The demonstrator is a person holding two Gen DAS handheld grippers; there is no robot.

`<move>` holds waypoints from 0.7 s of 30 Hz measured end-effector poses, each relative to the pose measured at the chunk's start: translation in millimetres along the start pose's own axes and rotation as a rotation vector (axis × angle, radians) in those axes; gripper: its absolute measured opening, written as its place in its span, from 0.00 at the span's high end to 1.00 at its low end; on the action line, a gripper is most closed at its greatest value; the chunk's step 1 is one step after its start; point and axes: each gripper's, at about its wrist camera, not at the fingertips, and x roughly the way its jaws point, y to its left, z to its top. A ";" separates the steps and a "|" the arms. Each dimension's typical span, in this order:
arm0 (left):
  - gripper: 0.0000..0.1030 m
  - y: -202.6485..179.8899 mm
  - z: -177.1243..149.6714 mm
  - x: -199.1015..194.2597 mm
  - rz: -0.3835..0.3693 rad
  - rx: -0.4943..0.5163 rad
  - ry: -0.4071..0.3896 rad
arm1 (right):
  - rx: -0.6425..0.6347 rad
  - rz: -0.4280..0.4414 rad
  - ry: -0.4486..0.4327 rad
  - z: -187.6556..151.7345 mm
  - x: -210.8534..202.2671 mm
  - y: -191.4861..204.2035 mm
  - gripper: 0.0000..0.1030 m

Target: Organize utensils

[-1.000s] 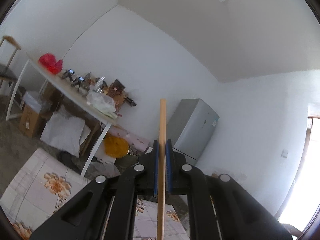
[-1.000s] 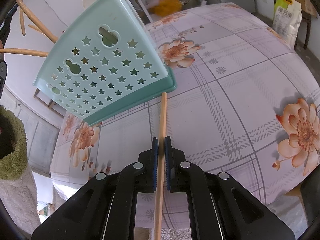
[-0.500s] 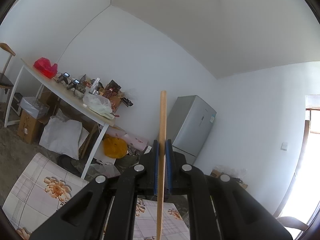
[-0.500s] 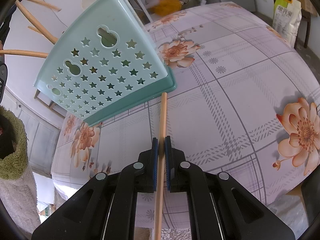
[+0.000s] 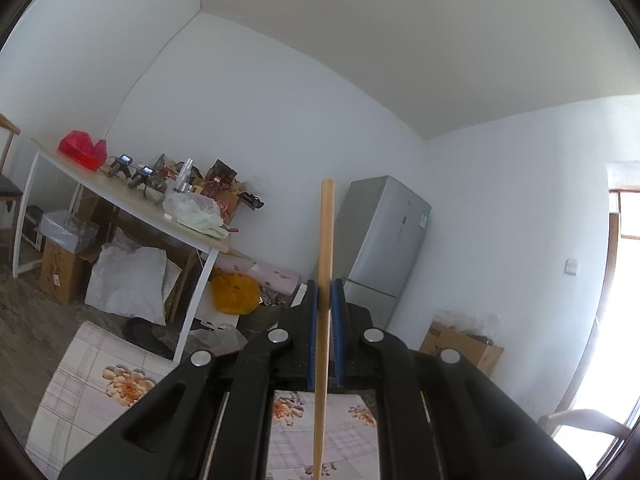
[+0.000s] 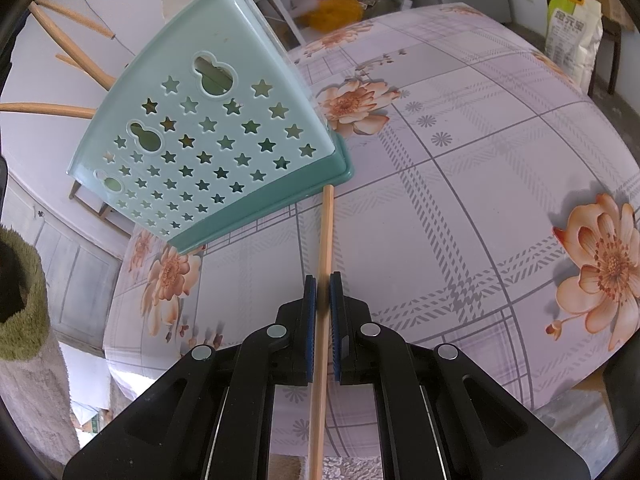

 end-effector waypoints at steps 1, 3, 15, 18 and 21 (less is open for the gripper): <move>0.94 0.7 -0.9 -1.9 0.004 0.004 0.002 | 0.000 0.001 0.000 -0.1 -0.1 -0.2 0.95; 0.94 3.4 -2.6 -5.6 0.018 0.005 0.003 | 0.001 0.001 0.000 0.3 0.2 0.1 0.95; 0.94 17.1 -3.5 -22.4 0.082 -0.008 -0.035 | 0.000 0.000 -0.001 -1.0 0.1 -2.1 0.95; 0.94 15.1 6.5 -35.9 0.090 0.022 -0.090 | 0.001 0.000 -0.001 -1.2 0.0 -2.3 0.95; 0.94 12.1 14.8 -44.9 0.078 0.078 -0.107 | 0.001 -0.001 -0.002 -1.1 0.0 -2.4 0.95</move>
